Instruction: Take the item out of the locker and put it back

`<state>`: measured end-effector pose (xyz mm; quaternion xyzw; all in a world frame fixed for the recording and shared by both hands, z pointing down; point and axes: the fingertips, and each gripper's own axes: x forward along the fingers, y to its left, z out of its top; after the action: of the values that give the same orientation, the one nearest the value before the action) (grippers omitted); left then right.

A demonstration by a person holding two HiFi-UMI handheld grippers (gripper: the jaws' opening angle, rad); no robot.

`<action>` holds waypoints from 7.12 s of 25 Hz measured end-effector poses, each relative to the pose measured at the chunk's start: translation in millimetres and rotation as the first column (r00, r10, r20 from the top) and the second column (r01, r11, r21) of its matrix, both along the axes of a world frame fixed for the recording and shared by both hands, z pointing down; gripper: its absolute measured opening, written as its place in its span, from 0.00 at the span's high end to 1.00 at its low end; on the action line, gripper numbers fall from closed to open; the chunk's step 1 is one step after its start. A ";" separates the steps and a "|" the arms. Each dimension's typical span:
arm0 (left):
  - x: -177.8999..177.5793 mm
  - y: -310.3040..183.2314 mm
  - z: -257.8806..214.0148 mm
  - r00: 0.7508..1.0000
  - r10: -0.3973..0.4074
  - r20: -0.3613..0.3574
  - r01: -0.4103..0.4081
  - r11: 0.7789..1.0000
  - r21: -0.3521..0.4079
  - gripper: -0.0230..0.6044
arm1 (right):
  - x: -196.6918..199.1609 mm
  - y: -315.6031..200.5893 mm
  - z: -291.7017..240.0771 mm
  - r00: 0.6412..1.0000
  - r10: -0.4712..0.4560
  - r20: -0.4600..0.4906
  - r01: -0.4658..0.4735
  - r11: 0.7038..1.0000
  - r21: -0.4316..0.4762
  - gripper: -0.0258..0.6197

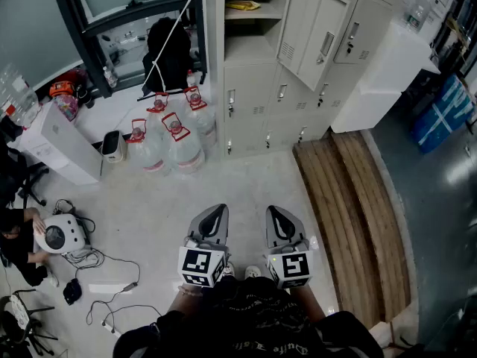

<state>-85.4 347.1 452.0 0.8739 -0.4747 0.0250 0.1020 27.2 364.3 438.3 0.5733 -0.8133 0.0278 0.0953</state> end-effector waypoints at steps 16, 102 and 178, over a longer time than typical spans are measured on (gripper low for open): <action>-17.1 -14.8 -1.2 0.999 0.055 0.004 -0.055 0.998 0.008 0.95 | -5.4 -15.1 6.2 0.994 0.096 0.051 -0.096 0.995 -0.005 0.96; 24.1 -531.0 19.1 0.993 0.101 0.058 -0.100 0.995 -0.013 0.95 | 38.1 -567.8 -86.5 0.999 -0.008 0.040 0.001 0.988 0.154 0.74; 25.2 -537.6 17.9 1.000 -0.015 0.013 0.015 1.000 -0.011 0.95 | 23.4 -758.6 -186.1 0.927 -0.056 -0.372 0.104 0.988 0.110 0.95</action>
<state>-60.2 -190.4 469.9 0.8695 -0.4818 0.0324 0.1038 50.6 -394.3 252.2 0.5394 -0.8040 -0.1359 0.2099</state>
